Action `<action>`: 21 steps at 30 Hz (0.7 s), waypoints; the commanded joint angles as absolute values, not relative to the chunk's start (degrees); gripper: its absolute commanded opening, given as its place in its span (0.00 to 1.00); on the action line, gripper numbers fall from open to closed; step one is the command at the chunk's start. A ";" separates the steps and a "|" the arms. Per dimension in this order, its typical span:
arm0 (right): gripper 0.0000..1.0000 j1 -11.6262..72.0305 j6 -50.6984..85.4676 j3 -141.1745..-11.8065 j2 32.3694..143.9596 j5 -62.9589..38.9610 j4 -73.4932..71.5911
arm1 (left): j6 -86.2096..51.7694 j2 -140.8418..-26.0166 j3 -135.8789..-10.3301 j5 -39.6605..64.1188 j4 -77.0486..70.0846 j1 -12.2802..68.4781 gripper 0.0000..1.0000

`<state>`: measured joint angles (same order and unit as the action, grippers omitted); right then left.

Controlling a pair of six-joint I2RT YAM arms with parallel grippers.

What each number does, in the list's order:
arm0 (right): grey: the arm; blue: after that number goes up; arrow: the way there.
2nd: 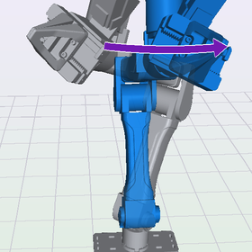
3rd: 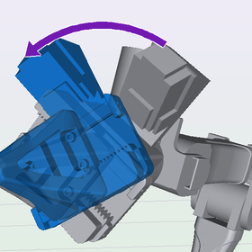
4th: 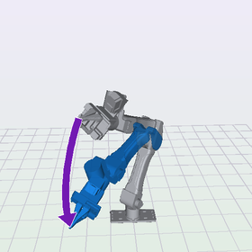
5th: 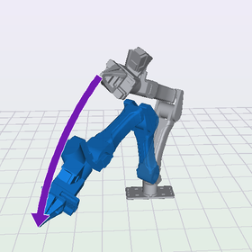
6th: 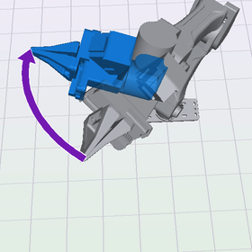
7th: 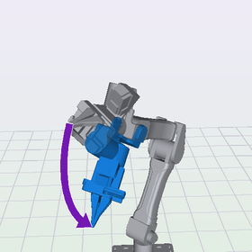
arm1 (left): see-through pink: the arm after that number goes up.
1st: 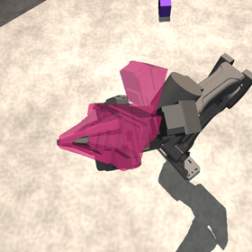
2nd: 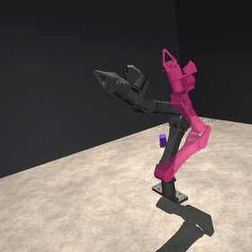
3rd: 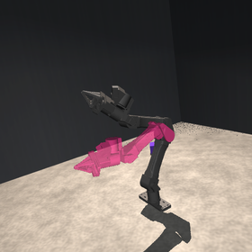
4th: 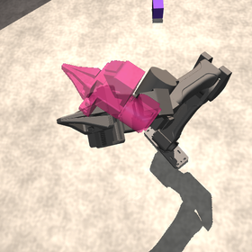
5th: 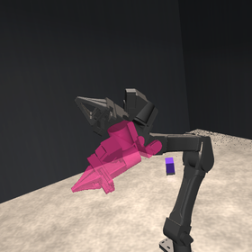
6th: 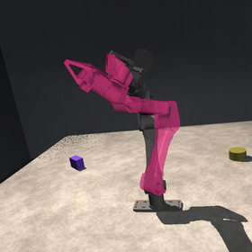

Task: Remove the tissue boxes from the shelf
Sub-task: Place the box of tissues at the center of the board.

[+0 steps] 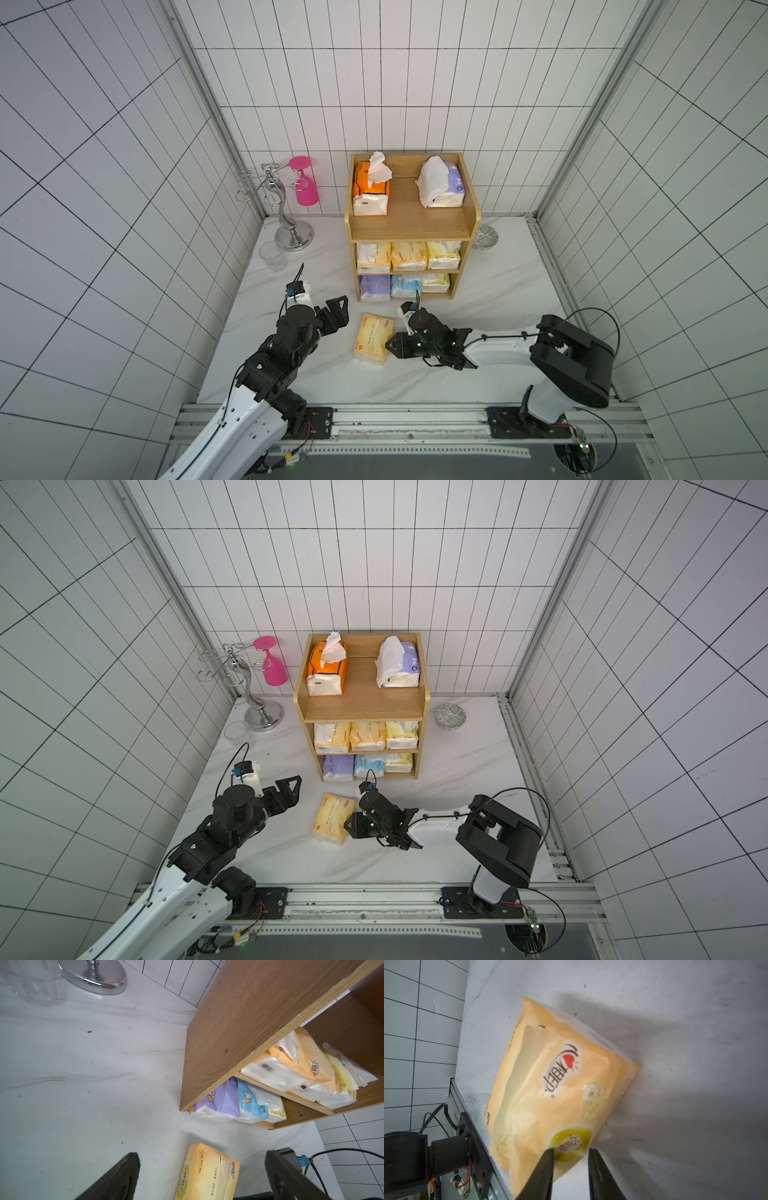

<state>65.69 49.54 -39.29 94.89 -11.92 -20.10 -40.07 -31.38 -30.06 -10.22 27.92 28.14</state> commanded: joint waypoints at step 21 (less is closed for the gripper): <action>0.38 61.68 42.05 -41.39 82.93 -5.05 -4.80 | -42.44 -37.90 -21.16 -4.68 14.33 28.24 0.98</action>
